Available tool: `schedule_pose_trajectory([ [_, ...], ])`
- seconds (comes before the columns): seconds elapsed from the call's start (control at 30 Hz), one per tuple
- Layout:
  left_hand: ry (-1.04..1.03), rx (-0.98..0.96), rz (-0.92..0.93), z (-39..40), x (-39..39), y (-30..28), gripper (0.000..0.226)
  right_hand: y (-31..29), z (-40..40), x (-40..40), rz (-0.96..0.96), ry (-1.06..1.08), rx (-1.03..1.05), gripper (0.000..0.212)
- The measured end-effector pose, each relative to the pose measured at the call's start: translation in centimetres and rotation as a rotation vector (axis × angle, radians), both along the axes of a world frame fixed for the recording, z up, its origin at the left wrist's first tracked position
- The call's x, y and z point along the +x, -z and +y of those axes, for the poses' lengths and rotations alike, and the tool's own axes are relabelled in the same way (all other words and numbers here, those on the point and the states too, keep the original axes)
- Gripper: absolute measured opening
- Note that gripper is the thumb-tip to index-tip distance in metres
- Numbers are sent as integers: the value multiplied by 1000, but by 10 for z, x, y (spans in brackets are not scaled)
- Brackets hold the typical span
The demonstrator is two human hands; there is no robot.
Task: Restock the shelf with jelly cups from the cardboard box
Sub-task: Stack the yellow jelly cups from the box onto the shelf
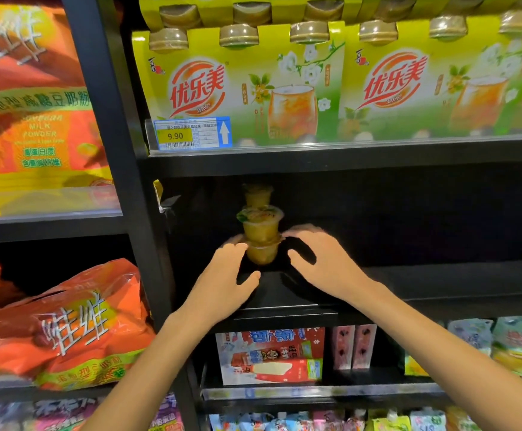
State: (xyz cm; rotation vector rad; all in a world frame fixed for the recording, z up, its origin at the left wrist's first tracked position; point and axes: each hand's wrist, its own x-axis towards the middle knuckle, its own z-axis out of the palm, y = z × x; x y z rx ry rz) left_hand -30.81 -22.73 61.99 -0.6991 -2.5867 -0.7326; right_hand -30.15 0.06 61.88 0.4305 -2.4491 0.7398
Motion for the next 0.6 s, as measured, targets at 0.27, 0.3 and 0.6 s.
schedule_pose_trajectory([
  [0.27, -12, -85, 91, 14, 10, -3, 43, 14, -13, -20, -82, -1, 212, 57],
  [0.3, -13, -86, 93, 15, 9, -2, 41, 15, -13, -22, -72, -9, 218, 56],
  [0.6, -142, -177, 68, 30, -12, -8, 27, 2, -7, -36, -45, -103, 284, 53],
])
